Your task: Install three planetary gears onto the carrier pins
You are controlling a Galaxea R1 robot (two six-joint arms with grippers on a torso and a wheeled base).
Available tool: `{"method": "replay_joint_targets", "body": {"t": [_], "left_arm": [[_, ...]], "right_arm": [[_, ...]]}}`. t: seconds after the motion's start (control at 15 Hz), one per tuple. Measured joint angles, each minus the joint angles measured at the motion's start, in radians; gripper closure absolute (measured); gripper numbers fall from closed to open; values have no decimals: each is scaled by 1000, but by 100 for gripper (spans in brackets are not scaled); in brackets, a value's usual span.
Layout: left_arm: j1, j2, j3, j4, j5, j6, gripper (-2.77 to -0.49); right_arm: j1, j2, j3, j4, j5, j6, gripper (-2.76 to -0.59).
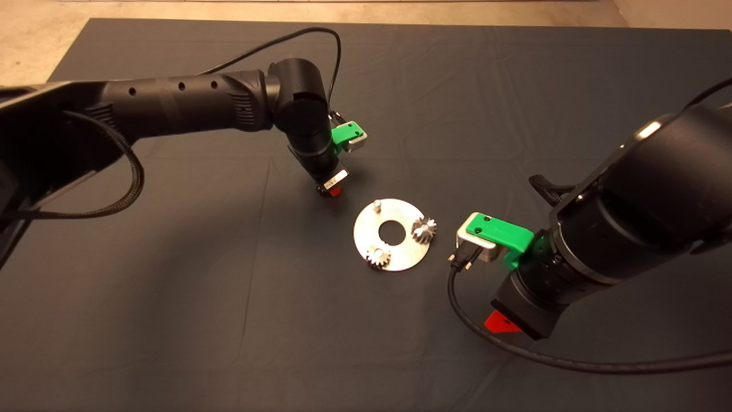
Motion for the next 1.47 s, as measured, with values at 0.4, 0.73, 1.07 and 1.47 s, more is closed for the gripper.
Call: {"method": "replay_joint_targets", "body": {"t": [0.4, 0.73, 1.07, 1.47], "left_arm": [[12, 0, 0, 1, -11, 0, -165], [12, -5, 0, 1, -31, 0, -154], [12, -9, -4, 1, -32, 0, -140], [12, -12, -4, 3, -32, 0, -112]], "right_arm": [[0, 0, 1, 0, 0, 0, -173], [0, 0, 1, 0, 0, 0, -173], [0, 0, 1, 0, 0, 0, -173], [0, 0, 1, 0, 0, 0, -173]]}}
